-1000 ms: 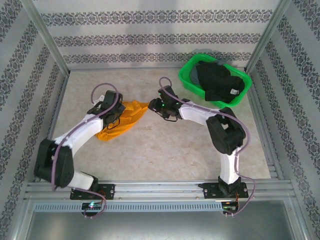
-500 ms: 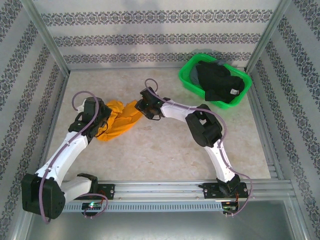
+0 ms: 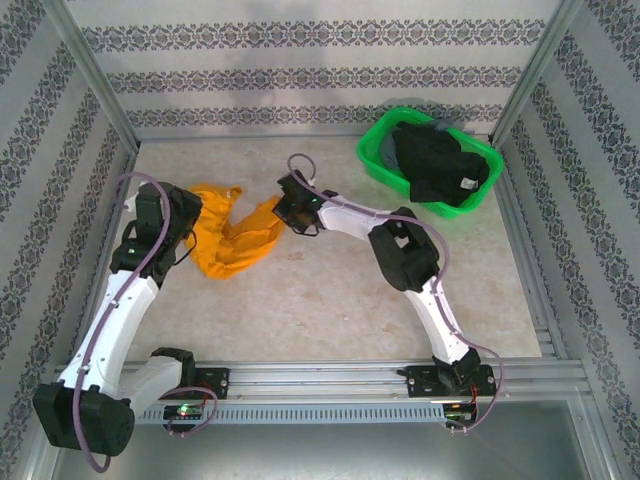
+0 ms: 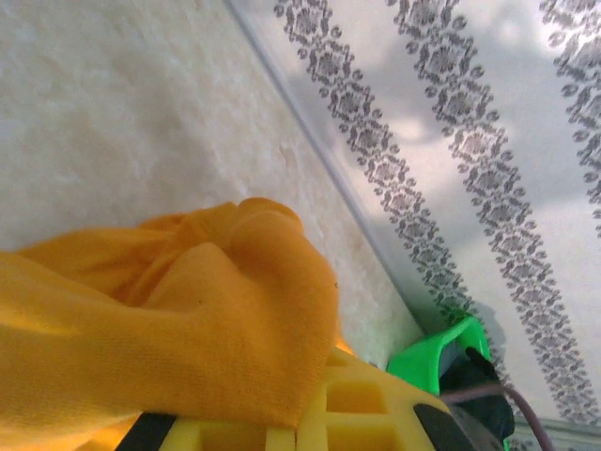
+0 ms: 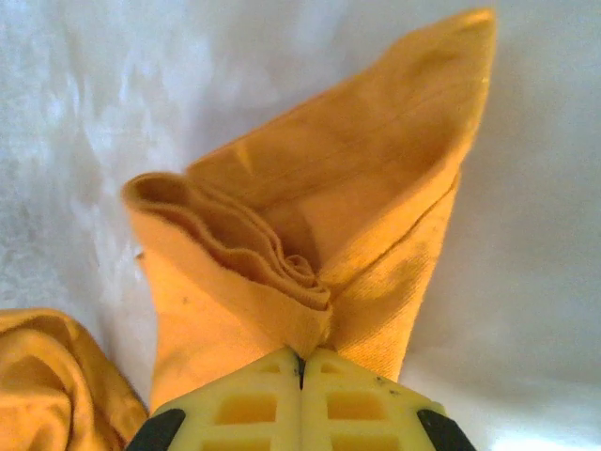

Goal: Fold and stack the t-shirts

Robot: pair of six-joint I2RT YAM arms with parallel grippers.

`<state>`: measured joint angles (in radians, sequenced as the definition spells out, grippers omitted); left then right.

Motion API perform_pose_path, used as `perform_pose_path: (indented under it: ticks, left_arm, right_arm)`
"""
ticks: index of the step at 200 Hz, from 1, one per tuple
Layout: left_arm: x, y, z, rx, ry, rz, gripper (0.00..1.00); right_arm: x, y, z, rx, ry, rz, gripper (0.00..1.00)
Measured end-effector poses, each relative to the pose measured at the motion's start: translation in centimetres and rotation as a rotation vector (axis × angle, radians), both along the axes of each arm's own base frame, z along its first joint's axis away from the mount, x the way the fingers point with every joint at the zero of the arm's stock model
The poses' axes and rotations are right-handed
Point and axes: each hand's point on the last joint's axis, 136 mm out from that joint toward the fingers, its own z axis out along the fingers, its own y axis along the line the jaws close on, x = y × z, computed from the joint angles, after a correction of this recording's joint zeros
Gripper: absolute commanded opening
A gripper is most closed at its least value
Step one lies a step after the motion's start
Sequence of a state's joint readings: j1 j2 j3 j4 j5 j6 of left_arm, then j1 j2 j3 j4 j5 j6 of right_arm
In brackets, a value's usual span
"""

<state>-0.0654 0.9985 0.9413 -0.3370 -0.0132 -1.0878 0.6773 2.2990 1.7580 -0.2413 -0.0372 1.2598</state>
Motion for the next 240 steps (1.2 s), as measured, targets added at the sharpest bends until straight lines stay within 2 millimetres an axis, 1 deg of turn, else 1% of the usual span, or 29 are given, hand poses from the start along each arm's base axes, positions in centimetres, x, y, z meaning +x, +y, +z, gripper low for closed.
perform_pose_path:
  ticks: [10, 21, 35, 41, 43, 53, 57, 66, 72, 82, 93, 98, 108, 118, 125, 131, 134, 136, 141, 148, 159, 170, 181, 189, 199, 212, 220, 227, 240]
  left_arm:
    - [0.2, 0.8, 0.4, -0.003, -0.008, 0.015, 0.0]
    - [0.7, 1.5, 0.9, -0.014, -0.016, 0.027, 0.0]
    - [1.8, 2.4, 1.6, -0.026, -0.031, 0.041, 0.0]
    - [2.3, 2.8, 1.9, -0.029, -0.04, 0.049, 0.0]
    - [2.5, 2.9, 2.1, -0.03, -0.044, 0.05, 0.0]
    - [3.3, 3.5, 2.8, -0.034, -0.062, 0.06, 0.0]
    - [3.6, 3.8, 3.3, -0.035, -0.075, 0.064, 0.0]
    - [4.1, 4.3, 4.2, -0.035, -0.102, 0.076, 0.0]
    - [4.2, 4.7, 4.8, -0.033, -0.12, 0.083, 0.0]
    - [4.3, 5.3, 5.8, -0.033, -0.151, 0.099, 0.0]
    - [4.2, 5.7, 6.6, -0.033, -0.179, 0.113, 0.0]
    - [4.0, 5.7, 6.7, -0.038, -0.184, 0.118, 0.0]
    - [3.5, 5.8, 6.3, -0.047, -0.187, 0.125, 0.06]
    - [2.7, 5.7, 5.0, -0.061, -0.17, 0.134, 0.14]
    - [1.8, 5.6, 3.2, -0.073, -0.142, 0.142, 0.24]
    - [1.0, 5.5, 1.4, -0.09, -0.112, 0.151, 0.33]
    - [0.5, 5.5, 0.3, -0.09, -0.088, 0.152, 0.38]
    - [0.2, 5.4, -0.5, -0.099, -0.07, 0.158, 0.41]
    - [-0.7, 5.4, -2.4, -0.105, -0.024, 0.166, 0.45]
    - [-2.2, 5.3, -5.3, -0.118, 0.058, 0.183, 0.49]
    - [-4.4, 5.3, -8.7, -0.124, 0.177, 0.207, 0.52]
    - [-6.2, 5.3, -10.3, -0.114, 0.265, 0.221, 0.54]
    - [-7.3, 5.5, -10.5, -0.091, 0.304, 0.232, 0.56]
    - [-7.7, 5.7, -10.2, -0.072, 0.32, 0.238, 0.56]
    - [-7.8, 6.0, -9.4, -0.053, 0.327, 0.239, 0.57]
    - [-7.2, 6.1, -8.6, -0.031, 0.335, 0.23, 0.57]
    - [-6.6, 6.1, -8.6, -0.022, 0.348, 0.216, 0.55]
    - [-6.0, 6.1, -8.9, -0.023, 0.369, 0.198, 0.54]
    - [-4.6, 5.8, -10.2, -0.024, 0.434, 0.151, 0.52]
  right_arm:
    - [0.3, -1.9, 1.8, -0.013, -0.022, -0.015, 0.0]
    - [1.1, -4.1, 4.7, -0.009, -0.066, -0.036, 0.0]
    - [2.4, -7.1, 9.6, 0.01, -0.146, -0.07, 0.0]
    - [2.9, -8.5, 12.0, 0.018, -0.188, -0.084, 0.0]
    - [3.0, -8.8, 12.5, 0.02, -0.196, -0.087, 0.0]
    - [3.4, -11.1, 16.2, 0.026, -0.266, -0.117, 0.0]
    - [3.4, -11.9, 17.3, 0.028, -0.286, -0.127, 0.0]
    - [3.1, -13.9, 20.0, 0.023, -0.337, -0.153, 0.0]
    - [2.5, -14.8, 21.4, 0.018, -0.36, -0.164, 0.0]
    - [1.3, -15.9, 22.9, 0.008, -0.385, -0.168, 0.0]
    - [-0.3, -16.9, 23.6, -0.007, -0.393, -0.171, 0.0]
    - [-1.1, -17.2, 23.5, -0.015, -0.387, -0.169, 0.0]
    - [-2.5, -17.8, 22.8, -0.029, -0.37, -0.164, 0.0]
    - [-3.9, -18.5, 21.0, -0.053, -0.331, -0.158, 0.0]
    - [-5.1, -18.8, 19.1, -0.071, -0.292, -0.152, 0.0]
    - [-5.9, -19.2, 17.3, -0.088, -0.254, -0.152, 0.11]
    - [-6.5, -19.5, 16.0, -0.101, -0.226, -0.15, 0.16]
    - [-6.7, -19.6, 15.6, -0.107, -0.216, -0.149, 0.2]
    - [-7.7, -20.0, 13.4, -0.131, -0.165, -0.149, 0.27]
    - [-9.0, -20.6, 10.9, -0.163, -0.101, -0.147, 0.33]
    - [-11.1, -21.8, 7.6, -0.216, -0.002, -0.145, 0.4]
    - [-12.8, -22.7, 5.6, -0.26, 0.062, -0.139, 0.42]
    - [-13.8, -23.3, 4.9, -0.287, 0.094, -0.136, 0.42]
    - [-14.0, -23.5, 5.1, -0.296, 0.09, -0.132, 0.42]
    - [-13.9, -23.6, 5.7, -0.3, 0.071, -0.124, 0.42]
    - [-13.9, -23.6, 6.5, -0.304, 0.042, -0.105, 0.42]
    - [-13.7, -23.5, 6.8, -0.308, 0.025, -0.088, 0.42]
    - [-13.6, -23.3, 7.0, -0.309, 0.01, -0.072, 0.42]
    - [-13.3, -22.8, 7.2, -0.306, -0.012, -0.036, 0.42]
